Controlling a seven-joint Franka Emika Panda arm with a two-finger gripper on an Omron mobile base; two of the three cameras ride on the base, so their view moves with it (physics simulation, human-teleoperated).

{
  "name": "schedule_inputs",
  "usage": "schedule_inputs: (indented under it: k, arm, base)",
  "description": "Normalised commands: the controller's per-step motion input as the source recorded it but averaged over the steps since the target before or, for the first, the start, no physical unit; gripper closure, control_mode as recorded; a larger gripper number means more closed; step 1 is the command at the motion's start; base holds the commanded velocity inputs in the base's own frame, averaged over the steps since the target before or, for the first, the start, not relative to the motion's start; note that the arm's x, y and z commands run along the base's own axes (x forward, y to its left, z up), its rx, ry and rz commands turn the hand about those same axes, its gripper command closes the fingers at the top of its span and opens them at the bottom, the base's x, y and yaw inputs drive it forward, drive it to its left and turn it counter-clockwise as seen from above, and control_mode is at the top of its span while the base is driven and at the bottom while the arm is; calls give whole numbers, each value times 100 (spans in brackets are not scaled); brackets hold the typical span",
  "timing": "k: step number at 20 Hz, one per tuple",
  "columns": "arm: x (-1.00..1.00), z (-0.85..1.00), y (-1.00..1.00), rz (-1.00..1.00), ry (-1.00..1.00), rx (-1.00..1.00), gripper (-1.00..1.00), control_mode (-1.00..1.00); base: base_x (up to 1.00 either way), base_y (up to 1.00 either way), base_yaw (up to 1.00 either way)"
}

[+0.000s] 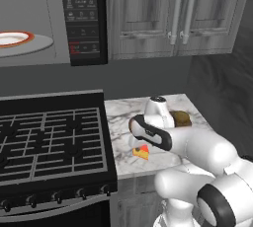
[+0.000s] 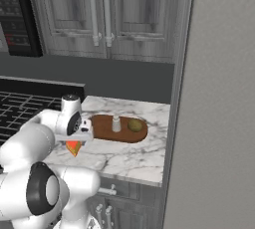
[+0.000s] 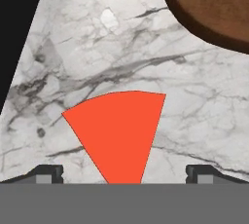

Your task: Retrieve the reheated potato from the microwave, then place the potato, cheese, and condiment on the cutting board.

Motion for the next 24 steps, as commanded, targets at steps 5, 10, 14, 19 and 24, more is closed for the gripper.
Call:
schedule_inputs:
  k: [5, 10, 14, 19, 24]
  arm:
    - [1, -27, 5, 0, 0, 0, -100, -100]
    - [22, -23, 11, 0, 0, 0, -100, -100]
    - [28, -8, 15, 0, -2, 0, -100, -100]
    - [7, -3, 9, 0, -5, -2, -100, -100]
    - [-6, -5, 5, 0, -6, -3, -100, -100]
  base:
    - [0, 0, 0]
    - [0, 0, 0]
    - [0, 0, 0]
    - [0, 0, 0]
    - [0, 0, 0]
